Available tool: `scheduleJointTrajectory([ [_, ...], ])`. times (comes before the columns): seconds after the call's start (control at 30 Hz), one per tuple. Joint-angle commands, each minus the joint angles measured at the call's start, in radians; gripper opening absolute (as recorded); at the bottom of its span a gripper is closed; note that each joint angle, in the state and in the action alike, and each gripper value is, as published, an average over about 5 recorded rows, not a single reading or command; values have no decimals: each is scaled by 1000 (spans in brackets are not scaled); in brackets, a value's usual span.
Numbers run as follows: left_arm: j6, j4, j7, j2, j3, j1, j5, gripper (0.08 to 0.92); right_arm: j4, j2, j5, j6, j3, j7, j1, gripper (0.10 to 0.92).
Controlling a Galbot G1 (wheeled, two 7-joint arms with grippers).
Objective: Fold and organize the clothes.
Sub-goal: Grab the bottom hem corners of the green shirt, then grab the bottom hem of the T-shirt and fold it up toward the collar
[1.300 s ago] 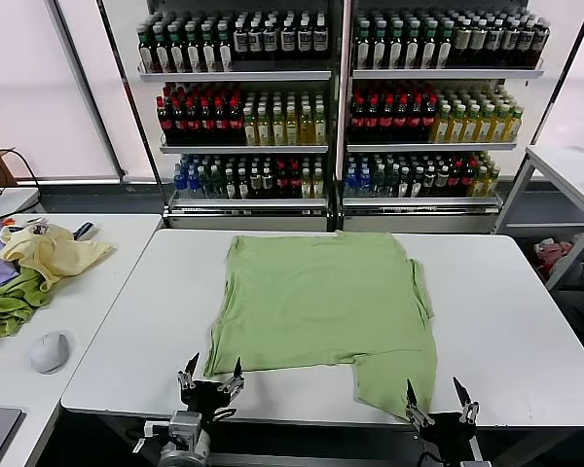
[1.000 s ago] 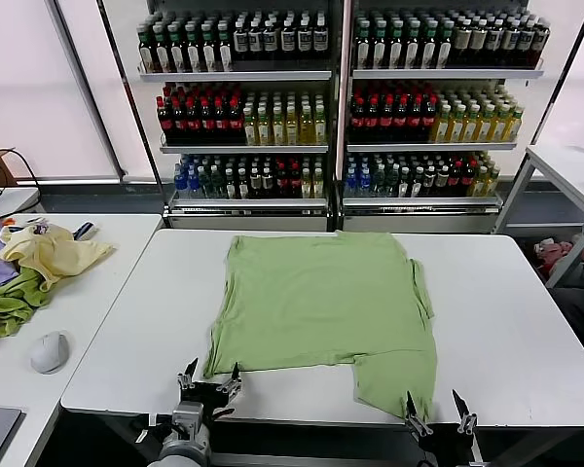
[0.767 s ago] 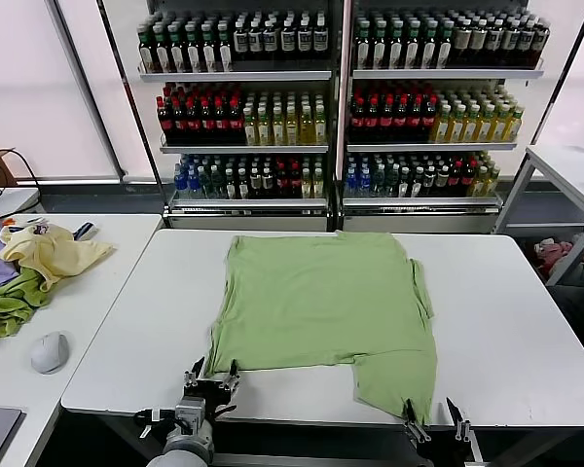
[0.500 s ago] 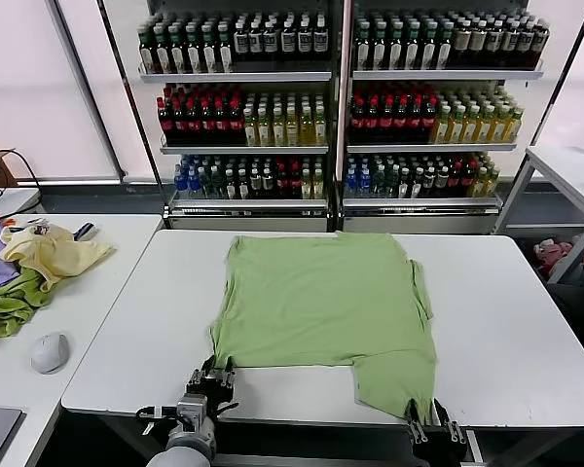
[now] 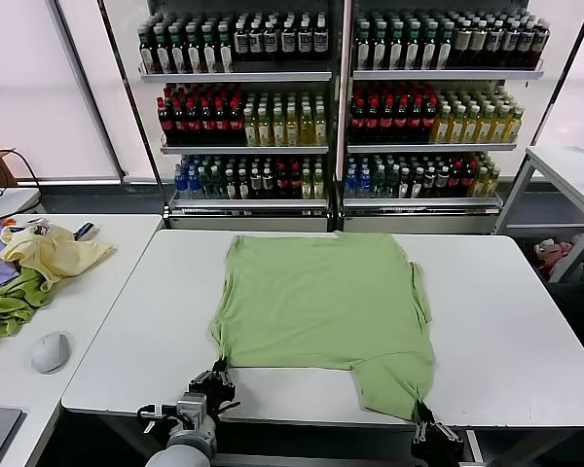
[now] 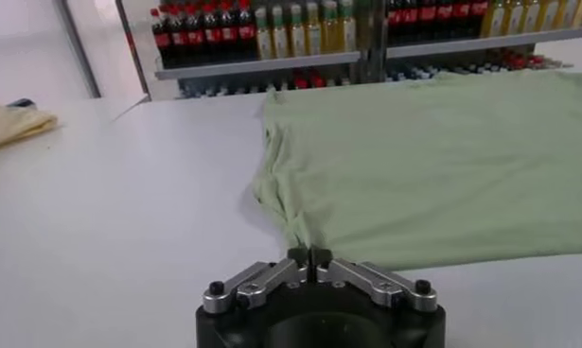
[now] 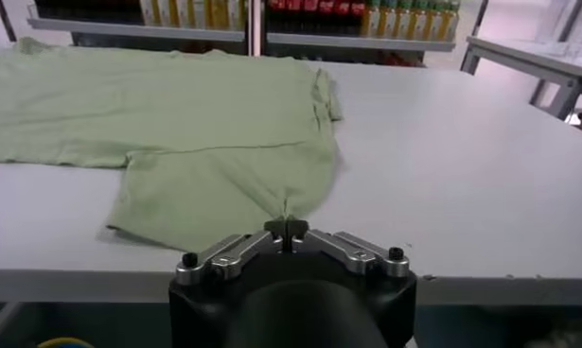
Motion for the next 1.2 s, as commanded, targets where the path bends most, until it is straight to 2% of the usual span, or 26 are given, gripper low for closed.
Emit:
scheduleJointTrajectory([
  [0.03, -120, -51, 8, 17, -16, -27, -31, 95, 27, -26, 28, 100, 25, -45, 60, 118],
  [0.33, -167, -23, 20, 42, -15, -147, -109, 95, -10, -88, 79, 82, 41, -33, 237, 118],
  [0.83, -145, 262, 8, 31, 61, -407, -96, 93, -299, -160, 116, 22, -19, -11, 598, 118],
  [1.2, -119, 377, 0, 17, 104, -479, -54, 93, -450, -151, 83, 10, -85, -21, 711, 118],
])
